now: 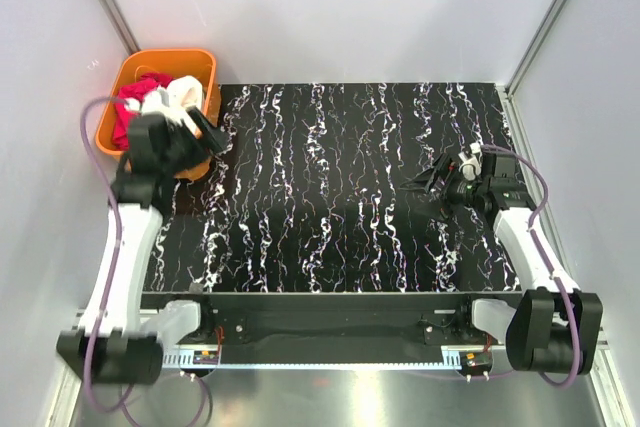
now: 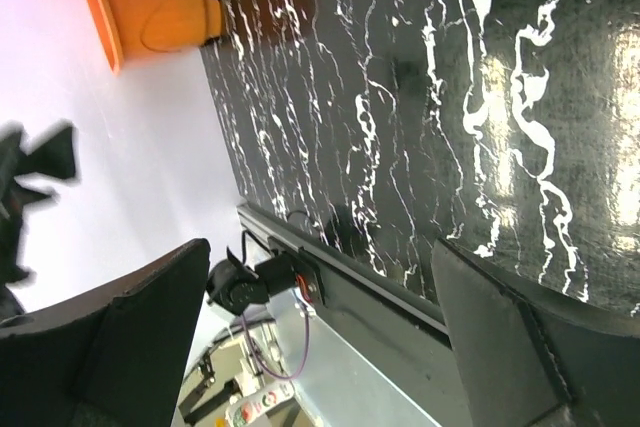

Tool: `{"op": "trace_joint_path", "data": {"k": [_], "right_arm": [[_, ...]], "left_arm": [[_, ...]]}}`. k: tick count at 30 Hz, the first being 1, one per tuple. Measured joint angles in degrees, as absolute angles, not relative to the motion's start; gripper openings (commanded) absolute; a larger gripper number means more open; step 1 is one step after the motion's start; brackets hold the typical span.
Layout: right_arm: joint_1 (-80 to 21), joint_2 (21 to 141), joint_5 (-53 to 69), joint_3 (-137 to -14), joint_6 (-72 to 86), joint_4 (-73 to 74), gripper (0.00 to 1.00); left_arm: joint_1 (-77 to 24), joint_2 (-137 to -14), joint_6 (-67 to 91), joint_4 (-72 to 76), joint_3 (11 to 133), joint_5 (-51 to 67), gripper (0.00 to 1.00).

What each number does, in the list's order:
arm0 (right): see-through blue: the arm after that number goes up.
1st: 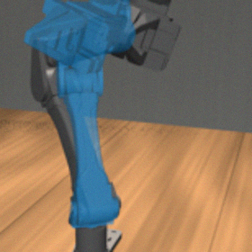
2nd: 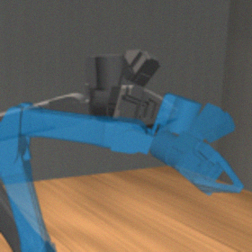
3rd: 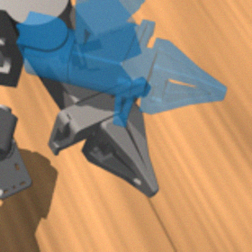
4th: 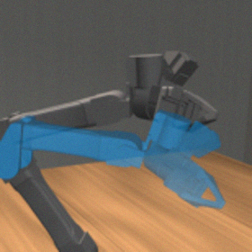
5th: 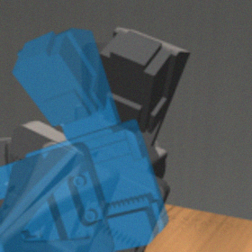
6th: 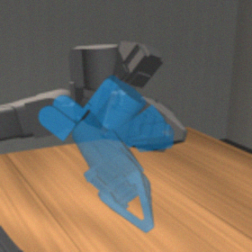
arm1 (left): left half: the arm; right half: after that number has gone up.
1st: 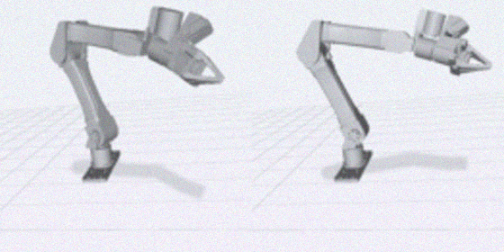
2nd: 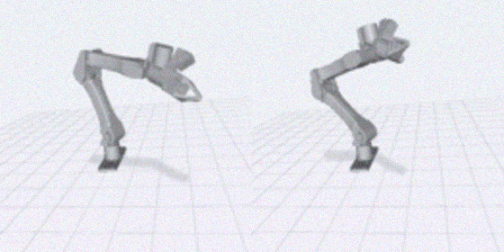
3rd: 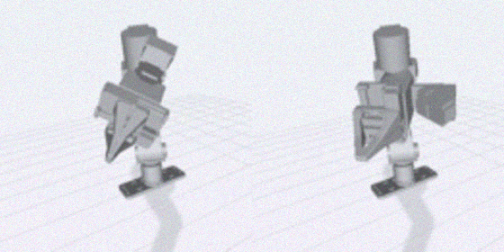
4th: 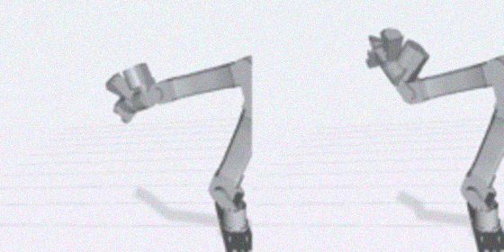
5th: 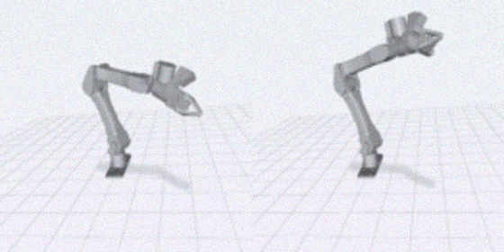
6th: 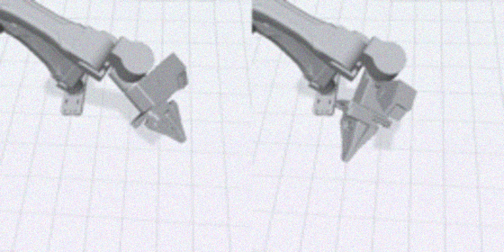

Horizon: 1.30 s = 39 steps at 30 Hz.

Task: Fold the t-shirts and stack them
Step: Grab the tshirt from the pile

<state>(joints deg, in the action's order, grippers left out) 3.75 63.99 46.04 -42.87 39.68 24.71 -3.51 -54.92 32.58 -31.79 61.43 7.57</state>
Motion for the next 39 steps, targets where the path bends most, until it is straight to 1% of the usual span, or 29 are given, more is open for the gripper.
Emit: {"op": "trace_joint_path", "data": {"k": [3, 6, 10, 14, 17, 20, 21, 22, 23, 24, 29, 32, 39], "right_arm": [[3.62, 65.49, 46.28, -43.86, 38.54, 25.43, 0.97], [3.05, 66.74, 46.17, -46.68, 36.82, 25.63, 0.96], [1.78, 66.92, 46.13, -48.64, 34.83, 25.61, 0.96], [1.32, 66.98, 46.09, -48.73, 33.63, 26.00, 0.97], [1.28, 67.05, 46.09, -48.75, 33.23, 26.26, 0.97], [1.26, 67.11, 46.09, -48.84, 33.06, 26.41, 0.97], [1.26, 67.22, 46.11, -48.97, 32.99, 26.44, 0.97], [1.26, 67.44, 46.11, -49.19, 32.95, 26.44, 0.96], [1.26, 67.64, 46.11, -49.34, 32.91, 26.41, 0.96], [1.26, 67.90, 46.11, -49.50, 32.80, 26.44, 0.96], [1.23, 68.97, 46.09, -50.22, 32.73, 26.46, 0.96], [1.23, 68.99, 46.09, -50.57, 32.73, 26.44, 0.96], [1.17, 68.97, 45.98, -51.22, 32.73, 26.46, 0.96]], "left_arm": [[2.28, -64.88, 28.69, -31.88, 69.43, 5.78, 0.82], [7.11, -74.06, 24.69, -32.01, 76.66, 3.46, 0.80], [9.85, -86.19, 19.84, -29.50, 85.86, -0.27, 0.81], [12.03, -98.04, 17.76, -27.75, 93.58, 0.23, 0.80], [13.15, -108.20, 16.97, -27.99, 101.38, 0.60, 0.76], [13.52, -114.48, 16.40, -27.68, 104.22, 0.62, 0.60], [13.50, -115.52, 16.12, -27.77, 104.22, 0.62, 0.51], [13.50, -116.31, 16.10, -27.75, 104.22, 0.67, 0.27], [13.50, -116.79, 16.25, -27.75, 104.25, 0.62, 0.17], [13.50, -116.95, 15.79, -27.79, 104.25, 0.67, 0.13], [13.41, -115.35, 16.40, -27.29, 103.59, 1.37, 0.11], [13.26, -111.59, 17.47, -27.81, 102.98, 2.48, 0.00], [10.63, -95.85, 20.32, -27.64, 103.18, 4.80, 0.00]]}}
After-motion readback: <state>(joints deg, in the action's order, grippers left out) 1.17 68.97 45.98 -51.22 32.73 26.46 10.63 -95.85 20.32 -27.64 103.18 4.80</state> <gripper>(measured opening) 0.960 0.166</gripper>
